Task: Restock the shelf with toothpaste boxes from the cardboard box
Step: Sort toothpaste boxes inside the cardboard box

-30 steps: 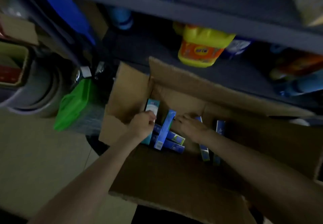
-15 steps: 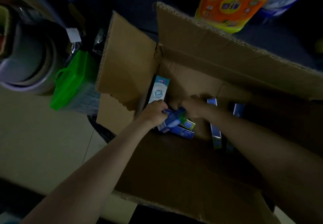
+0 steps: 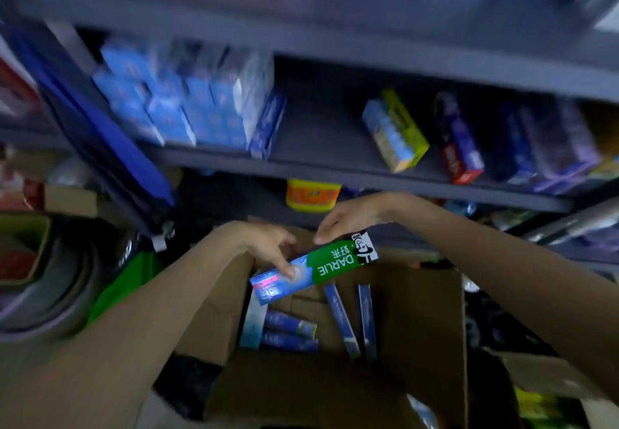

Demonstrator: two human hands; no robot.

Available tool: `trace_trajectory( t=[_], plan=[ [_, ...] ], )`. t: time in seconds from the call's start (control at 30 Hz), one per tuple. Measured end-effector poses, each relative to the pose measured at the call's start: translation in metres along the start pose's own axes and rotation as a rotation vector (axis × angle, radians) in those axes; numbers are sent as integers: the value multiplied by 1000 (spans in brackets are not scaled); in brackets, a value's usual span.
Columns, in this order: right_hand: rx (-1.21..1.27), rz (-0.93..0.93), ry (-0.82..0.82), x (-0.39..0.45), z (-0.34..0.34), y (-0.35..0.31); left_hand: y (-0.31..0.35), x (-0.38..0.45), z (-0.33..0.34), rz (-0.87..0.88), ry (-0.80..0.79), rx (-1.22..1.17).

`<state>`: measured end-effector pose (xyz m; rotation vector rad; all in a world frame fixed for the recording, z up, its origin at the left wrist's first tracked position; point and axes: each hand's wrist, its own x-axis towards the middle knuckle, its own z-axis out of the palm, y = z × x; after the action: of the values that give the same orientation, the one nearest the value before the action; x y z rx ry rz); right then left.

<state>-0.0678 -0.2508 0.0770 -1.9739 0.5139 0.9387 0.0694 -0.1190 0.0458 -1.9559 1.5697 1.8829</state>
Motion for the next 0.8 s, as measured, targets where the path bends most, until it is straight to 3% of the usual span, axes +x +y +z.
trace_trajectory(
  t=[0.1,0.27,0.33,0.47,0.6,0.8],
  plan=[
    [189,-40,248,-71,-35,-29,47,-55,-45,83,111,10],
    [869,-391,671,-171,-79,-58,107,-125,-80,307,334,-327],
    [837,-430,680,-196,-86,-62,124,-137,-89,400,385,-475],
    [422,-296,716,-218,-81,-74,160,-142,-103,561,495,-769],
    [299,-293,965,-221,-91,-76,195,-135,-106,552,526,-600],
    [480,-275,1187,-249,-115,-50,257,-106,-116,605,540,-492]
  ],
)
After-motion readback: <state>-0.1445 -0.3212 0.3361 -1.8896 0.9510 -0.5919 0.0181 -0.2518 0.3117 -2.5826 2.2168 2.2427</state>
